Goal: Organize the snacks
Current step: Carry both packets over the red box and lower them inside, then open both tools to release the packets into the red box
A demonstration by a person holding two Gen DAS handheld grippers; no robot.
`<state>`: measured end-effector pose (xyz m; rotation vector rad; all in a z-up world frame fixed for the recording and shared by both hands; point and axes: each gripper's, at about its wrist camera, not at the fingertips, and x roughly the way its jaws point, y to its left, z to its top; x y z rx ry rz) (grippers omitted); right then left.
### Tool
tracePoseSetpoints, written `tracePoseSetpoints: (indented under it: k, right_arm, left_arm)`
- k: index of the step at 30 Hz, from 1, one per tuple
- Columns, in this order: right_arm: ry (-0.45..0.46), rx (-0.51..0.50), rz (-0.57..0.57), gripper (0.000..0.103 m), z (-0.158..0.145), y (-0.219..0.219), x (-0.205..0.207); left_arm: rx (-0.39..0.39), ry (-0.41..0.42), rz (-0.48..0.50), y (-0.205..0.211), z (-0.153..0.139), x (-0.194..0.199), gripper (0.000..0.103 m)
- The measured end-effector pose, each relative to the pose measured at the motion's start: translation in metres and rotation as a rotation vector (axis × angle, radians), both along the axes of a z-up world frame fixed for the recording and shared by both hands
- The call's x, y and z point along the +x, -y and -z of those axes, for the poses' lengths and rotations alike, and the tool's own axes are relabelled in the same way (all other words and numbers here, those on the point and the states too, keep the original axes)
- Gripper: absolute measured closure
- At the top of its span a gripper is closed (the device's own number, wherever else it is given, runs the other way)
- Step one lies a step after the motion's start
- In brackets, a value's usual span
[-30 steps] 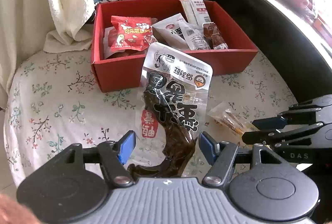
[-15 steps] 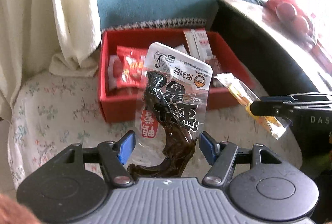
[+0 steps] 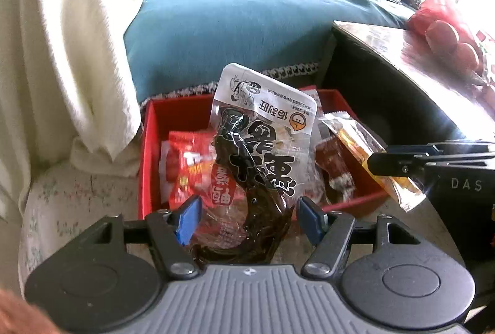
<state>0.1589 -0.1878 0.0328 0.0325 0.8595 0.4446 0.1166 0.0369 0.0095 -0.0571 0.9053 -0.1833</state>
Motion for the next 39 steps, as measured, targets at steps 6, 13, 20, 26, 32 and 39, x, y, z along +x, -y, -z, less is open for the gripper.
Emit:
tracePoseSetpoints:
  k: [6,13,20,26,32,39]
  right_arm:
    - [0.022,-0.019,0.006,0.069,-0.002,-0.004,0.022]
    - [-0.005,-0.066,0.033,0.068,0.013,-0.007,0.048]
    - [-0.064,-0.13,0.024,0.061,0.034,-0.014,0.056]
    - [-0.06,-0.129,0.042,0.052,0.029,-0.011,0.054]
    - [-0.038,-0.105,0.043,0.048,0.016,-0.011,0.042]
    - [-0.003,-0.085,0.058,0.044,0.003,-0.011,0.03]
  left_arm:
    - [0.016,-0.001,-0.004,0.006,0.004,0.021,0.043]
    - [0.046,-0.014,-0.017,0.013,0.017,0.043,0.042]
    - [0.087,-0.055,-0.024,0.018,0.037,0.055,0.039]
    - [0.124,-0.084,-0.036,0.019,0.042,0.054,0.037]
    - [0.12,-0.054,-0.077,0.015,0.026,0.049,0.037]
    - [0.11,0.01,-0.115,0.013,0.001,0.04,0.036]
